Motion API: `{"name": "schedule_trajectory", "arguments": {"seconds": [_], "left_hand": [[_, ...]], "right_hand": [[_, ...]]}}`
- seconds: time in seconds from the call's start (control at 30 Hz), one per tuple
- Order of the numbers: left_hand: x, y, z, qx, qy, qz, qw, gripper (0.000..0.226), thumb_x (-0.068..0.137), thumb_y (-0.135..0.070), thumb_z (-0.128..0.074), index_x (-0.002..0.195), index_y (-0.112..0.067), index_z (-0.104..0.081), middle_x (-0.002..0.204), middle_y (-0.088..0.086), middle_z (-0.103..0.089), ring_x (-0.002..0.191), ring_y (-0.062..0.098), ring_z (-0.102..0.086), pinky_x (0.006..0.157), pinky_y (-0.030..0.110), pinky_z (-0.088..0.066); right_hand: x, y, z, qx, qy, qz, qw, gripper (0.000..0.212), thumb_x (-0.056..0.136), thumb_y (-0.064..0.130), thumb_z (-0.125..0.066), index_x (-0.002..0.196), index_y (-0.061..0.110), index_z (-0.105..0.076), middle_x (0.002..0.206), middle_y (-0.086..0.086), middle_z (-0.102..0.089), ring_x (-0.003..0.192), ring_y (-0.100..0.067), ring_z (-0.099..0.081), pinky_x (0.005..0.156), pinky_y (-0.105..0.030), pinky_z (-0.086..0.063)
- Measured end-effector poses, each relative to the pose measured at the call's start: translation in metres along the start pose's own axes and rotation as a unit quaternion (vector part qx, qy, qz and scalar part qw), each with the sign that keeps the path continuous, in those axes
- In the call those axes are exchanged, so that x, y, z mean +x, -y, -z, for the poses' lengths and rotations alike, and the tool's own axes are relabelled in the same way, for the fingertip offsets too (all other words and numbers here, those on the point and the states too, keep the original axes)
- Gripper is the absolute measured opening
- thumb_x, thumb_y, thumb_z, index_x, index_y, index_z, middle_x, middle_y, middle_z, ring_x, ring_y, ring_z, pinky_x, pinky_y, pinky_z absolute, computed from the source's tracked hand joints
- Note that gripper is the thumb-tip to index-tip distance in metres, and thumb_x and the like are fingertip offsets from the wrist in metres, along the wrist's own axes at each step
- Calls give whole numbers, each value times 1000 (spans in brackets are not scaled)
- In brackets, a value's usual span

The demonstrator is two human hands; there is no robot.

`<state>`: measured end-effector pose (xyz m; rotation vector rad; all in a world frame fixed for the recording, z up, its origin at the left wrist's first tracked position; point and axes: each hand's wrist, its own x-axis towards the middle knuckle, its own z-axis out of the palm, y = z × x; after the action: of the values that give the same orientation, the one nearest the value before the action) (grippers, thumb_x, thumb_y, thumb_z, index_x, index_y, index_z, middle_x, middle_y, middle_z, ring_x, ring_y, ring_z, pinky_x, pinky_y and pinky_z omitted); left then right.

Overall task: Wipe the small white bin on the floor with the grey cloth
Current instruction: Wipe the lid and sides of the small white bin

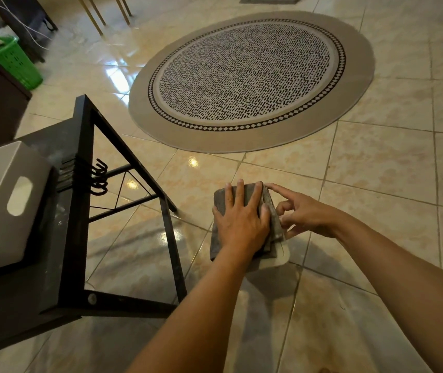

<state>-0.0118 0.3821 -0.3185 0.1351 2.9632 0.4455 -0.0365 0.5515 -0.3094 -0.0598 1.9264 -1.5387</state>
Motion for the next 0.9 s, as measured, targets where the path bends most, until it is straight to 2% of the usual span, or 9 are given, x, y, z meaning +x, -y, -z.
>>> {"name": "schedule_trajectory", "arguments": {"seconds": [0.13, 0.37, 0.6, 0.7, 0.8, 0.9], "left_hand": [[-35, -4, -16, 29, 0, -20, 999, 60, 100, -54, -21, 152, -44, 7, 161, -5, 20, 144, 23, 28, 112, 62, 8], [13, 1, 2, -7, -3, 25, 1000, 57, 101, -49, -21, 153, -42, 1, 165, -1, 10, 148, 25, 19, 115, 64, -3], [-39, -3, -20, 17, -11, -9, 1000, 60, 99, -54, -19, 153, -42, 5, 162, -4, 18, 145, 22, 27, 114, 60, 8], [-14, 0, -12, 4, -20, 8, 1000, 59, 100, -52, -20, 154, -41, 2, 164, -2, 14, 147, 24, 23, 115, 62, 3], [11, 2, 0, -7, -3, 15, 1000, 58, 101, -51, -21, 154, -40, 0, 164, -1, 11, 147, 24, 20, 116, 63, 0], [-1, 0, -2, 1, -2, 5, 1000, 59, 101, -51, -22, 153, -40, 2, 164, -2, 12, 147, 25, 21, 115, 64, 0]], "right_hand": [[-2, -5, 0, 7, 6, 0, 1000, 90, 86, -13, -56, 150, 44, -29, 94, -18, -60, 83, -28, -68, 73, -43, -62], [1, 1, -1, -1, -4, 1, 1000, 91, 85, -15, -54, 151, 42, -26, 88, -14, -59, 81, -27, -68, 70, -40, -62], [0, -9, -3, 9, -2, 2, 1000, 90, 87, -14, -55, 151, 42, -27, 95, -19, -61, 85, -29, -69, 69, -38, -62], [2, -6, -2, 7, -4, 7, 1000, 89, 87, -13, -56, 153, 39, -26, 88, -13, -61, 82, -27, -69, 71, -40, -62], [2, -4, -1, 10, -9, 3, 1000, 90, 87, -12, -57, 154, 37, -23, 85, -10, -60, 78, -24, -70, 67, -37, -62], [1, -7, -1, 9, -7, 5, 1000, 90, 87, -13, -56, 153, 39, -25, 87, -12, -60, 79, -24, -70, 68, -38, -62]]}}
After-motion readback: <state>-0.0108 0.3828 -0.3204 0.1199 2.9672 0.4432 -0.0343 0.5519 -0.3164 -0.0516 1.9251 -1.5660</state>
